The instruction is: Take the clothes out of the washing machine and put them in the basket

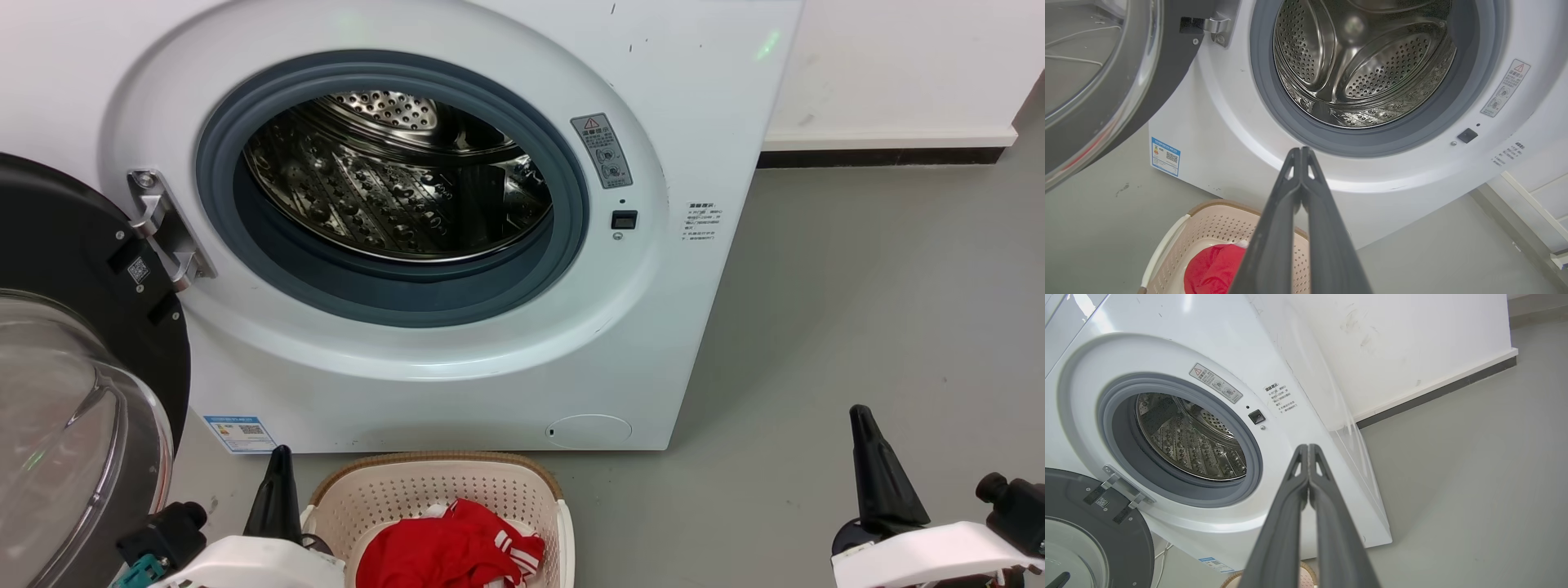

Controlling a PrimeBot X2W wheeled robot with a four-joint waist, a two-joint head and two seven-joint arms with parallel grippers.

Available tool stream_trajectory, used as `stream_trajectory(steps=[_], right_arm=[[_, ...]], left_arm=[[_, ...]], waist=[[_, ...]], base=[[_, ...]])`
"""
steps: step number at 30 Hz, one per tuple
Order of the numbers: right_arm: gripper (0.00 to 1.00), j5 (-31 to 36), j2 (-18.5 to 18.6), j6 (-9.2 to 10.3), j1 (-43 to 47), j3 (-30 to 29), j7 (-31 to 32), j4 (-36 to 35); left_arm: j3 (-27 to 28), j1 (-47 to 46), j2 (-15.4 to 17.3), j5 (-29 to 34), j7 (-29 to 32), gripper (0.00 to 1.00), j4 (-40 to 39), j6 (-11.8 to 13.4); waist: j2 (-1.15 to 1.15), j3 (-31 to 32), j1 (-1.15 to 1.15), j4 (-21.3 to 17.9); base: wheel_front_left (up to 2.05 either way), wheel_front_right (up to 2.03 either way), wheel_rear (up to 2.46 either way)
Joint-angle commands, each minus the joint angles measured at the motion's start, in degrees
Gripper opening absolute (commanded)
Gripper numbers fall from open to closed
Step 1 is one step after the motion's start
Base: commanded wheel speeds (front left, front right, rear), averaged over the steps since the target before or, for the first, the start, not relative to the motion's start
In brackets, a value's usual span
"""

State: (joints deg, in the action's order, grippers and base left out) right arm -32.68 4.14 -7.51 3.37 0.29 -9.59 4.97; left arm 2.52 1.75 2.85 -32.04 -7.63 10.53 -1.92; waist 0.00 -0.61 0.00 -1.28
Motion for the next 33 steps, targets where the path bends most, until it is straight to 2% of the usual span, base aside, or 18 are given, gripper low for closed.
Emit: stream_trajectory(steps=[1,33], right_arm=[[0.00,-2.00,0.48,0.01,-1.46,-0.15,0.26,-0.32],[0.00,-28.41,1.01,0.01,-5.18,-1.36,5.79,3.59]], left_arm=[[0.35,-1.73,0.06,-1.82,0.32,0.00,-0.62,-0.26],[2.00,-4.68,0.06,-27.13,6.39,0.00,1.13,-2.69]], waist=[[0.00,0.00,0.00,0.01],[0.00,0.15,0.00,0.43]], base=[[0.00,0.00,0.00],[0.00,0.00,0.00]])
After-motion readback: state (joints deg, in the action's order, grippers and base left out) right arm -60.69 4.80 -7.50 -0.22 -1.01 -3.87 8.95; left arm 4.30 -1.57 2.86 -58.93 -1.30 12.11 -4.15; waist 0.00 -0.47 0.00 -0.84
